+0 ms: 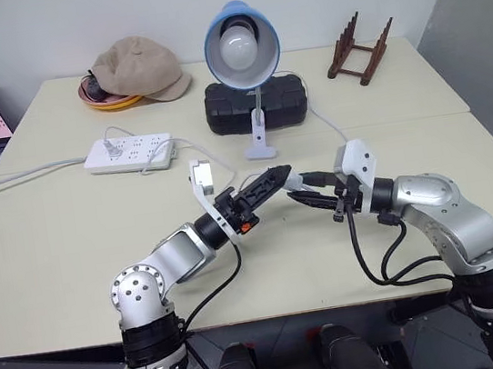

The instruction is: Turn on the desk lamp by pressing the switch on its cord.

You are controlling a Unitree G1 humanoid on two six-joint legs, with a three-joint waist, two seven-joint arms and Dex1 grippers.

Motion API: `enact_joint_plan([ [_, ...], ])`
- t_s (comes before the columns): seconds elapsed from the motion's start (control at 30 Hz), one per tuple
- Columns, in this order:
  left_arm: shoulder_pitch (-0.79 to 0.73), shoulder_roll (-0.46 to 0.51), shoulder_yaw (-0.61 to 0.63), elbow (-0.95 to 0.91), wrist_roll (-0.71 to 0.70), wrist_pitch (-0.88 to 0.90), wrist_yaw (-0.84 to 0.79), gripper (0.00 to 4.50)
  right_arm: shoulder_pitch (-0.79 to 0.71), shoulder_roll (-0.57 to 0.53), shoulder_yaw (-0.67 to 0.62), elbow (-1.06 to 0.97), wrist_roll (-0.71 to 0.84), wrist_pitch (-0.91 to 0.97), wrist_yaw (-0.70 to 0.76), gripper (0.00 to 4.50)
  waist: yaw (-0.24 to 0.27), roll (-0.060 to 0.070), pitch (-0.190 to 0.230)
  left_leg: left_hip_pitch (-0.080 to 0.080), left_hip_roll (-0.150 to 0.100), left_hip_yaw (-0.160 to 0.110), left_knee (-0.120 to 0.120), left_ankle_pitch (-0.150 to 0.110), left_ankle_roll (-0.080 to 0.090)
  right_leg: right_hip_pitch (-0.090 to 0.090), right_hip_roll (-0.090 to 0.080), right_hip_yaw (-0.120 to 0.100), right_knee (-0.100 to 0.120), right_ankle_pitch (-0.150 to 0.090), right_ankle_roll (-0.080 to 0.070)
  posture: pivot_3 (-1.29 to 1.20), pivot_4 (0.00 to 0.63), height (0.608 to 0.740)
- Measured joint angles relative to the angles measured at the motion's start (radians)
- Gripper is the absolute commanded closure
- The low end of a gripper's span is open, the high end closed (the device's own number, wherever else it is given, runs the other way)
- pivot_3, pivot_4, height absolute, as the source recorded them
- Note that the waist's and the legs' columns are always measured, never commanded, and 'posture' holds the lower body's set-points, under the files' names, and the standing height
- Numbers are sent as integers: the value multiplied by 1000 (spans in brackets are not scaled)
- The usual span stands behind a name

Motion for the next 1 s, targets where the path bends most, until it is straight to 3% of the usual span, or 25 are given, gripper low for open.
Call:
enact_joint_plan([
  [0.57, 12, 30, -49, 19, -49, -23, 9, 3913, 14, -11, -10, -57, 4, 11, -21, 3494, 0, 0, 0, 0, 0, 0, -1, 0, 0, 0, 0, 0, -1, -3, -5, 0, 150, 740],
  [1.0, 40, 33, -63, 18, -145, -53, 80, 3958, 24, -10, -10, -62, 7, 1, -16, 3494, 0, 0, 0, -1, 0, 0, -2, 0, 0, 0, 0, 0, -4, -3, -5, 0, 150, 740],
])
